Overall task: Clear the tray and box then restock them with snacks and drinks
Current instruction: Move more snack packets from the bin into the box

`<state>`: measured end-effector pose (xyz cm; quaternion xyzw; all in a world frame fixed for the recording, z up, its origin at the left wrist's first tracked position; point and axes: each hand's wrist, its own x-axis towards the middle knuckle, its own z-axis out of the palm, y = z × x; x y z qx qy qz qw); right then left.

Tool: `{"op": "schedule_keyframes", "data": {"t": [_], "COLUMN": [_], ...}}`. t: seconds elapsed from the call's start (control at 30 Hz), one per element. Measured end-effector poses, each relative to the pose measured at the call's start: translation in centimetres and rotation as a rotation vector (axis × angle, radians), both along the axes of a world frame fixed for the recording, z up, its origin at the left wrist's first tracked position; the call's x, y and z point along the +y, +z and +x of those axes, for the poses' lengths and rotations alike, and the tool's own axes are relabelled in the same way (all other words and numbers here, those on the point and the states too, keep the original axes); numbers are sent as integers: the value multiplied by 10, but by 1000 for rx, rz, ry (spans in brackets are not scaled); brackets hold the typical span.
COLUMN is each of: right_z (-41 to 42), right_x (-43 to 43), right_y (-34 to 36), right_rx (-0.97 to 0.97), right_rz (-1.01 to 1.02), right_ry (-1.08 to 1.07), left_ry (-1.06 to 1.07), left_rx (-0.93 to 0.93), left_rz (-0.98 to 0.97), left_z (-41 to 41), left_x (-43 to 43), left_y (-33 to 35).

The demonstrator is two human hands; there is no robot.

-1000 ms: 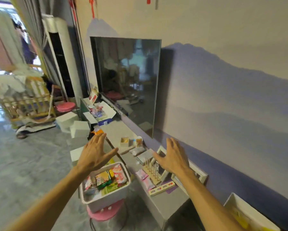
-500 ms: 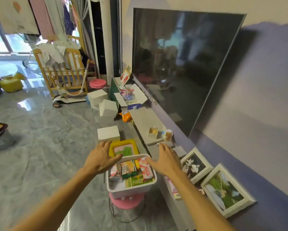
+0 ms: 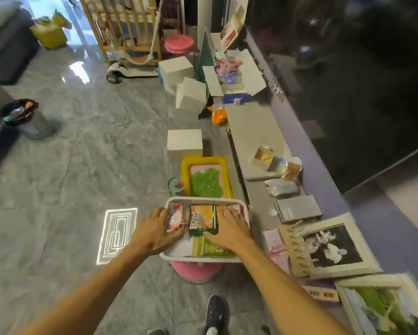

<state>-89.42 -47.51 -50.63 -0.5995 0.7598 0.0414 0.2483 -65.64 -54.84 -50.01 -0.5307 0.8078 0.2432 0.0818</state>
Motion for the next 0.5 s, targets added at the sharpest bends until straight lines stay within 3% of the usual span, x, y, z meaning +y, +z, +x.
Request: {"op": "schedule_keyframes", "data": {"t": [0.2, 0.33, 0.5], "right_z": [-7, -7, -3], "right_x": [-65, -87, -88], "right_y": [-165, -269, -331], "right_rx": [10, 81, 159], "right_rz": [86, 89, 53], "right_ry": [136, 278, 337], "left_ry": [-70, -358, -423], "left_rx": [-72, -181, -250], "left_rz": [16, -116, -136], "left_z": [-23, -35, -38], "left_x": [-54, -73, -83], "left_y": [-152, -255, -316]}}
